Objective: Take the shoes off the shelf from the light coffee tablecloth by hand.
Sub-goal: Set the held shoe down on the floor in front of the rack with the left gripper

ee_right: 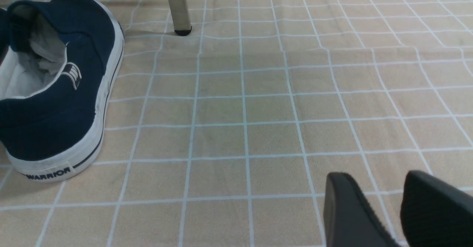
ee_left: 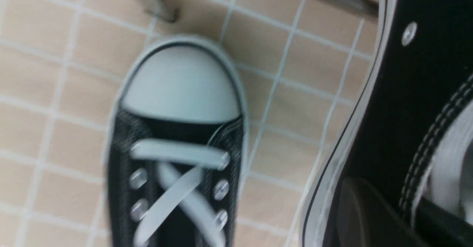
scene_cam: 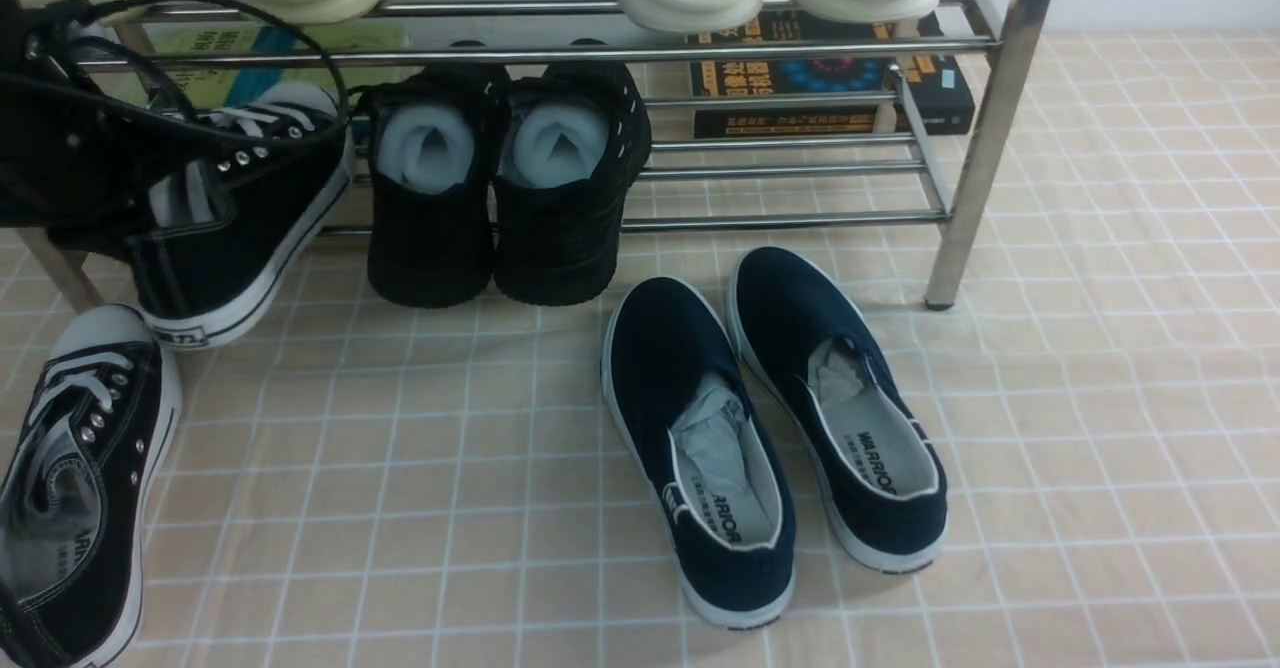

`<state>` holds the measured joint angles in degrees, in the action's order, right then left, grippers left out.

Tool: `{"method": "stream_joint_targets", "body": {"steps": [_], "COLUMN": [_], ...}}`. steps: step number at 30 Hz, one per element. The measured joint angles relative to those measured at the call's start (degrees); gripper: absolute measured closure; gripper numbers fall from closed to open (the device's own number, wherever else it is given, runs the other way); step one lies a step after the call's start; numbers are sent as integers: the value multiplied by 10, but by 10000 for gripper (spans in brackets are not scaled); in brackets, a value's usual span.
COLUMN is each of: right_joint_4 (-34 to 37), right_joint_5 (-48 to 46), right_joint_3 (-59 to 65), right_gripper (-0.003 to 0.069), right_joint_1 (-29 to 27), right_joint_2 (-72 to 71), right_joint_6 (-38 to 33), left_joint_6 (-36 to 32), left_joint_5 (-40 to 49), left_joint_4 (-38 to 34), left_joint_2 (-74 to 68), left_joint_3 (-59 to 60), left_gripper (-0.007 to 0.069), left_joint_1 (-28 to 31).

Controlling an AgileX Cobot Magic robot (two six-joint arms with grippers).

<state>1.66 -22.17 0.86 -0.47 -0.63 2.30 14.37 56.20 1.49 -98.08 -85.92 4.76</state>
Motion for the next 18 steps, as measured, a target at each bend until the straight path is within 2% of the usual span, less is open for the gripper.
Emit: {"method": "stream_joint_targets", "body": {"steps": [6, 9, 12, 18], "right_joint_4": [0, 0, 0, 0], "right_joint_5": [0, 0, 0, 0], "right_joint_3": [0, 0, 0, 0], "right_gripper": [419, 419, 419, 419], "right_joint_1": [0, 0, 0, 0], "right_joint_2": [0, 0, 0, 0], "right_joint_6": [0, 0, 0, 0], "left_joint_6": [-1, 11, 34, 125], "left_joint_5": [79, 93, 80, -32], "left_joint_4": [24, 25, 24, 21], "left_joint_2": [98, 146, 176, 212], "left_joint_3": [6, 49, 98, 250], "left_gripper": [606, 606, 606, 605], "left_joint_1": [0, 0, 0, 0]}}
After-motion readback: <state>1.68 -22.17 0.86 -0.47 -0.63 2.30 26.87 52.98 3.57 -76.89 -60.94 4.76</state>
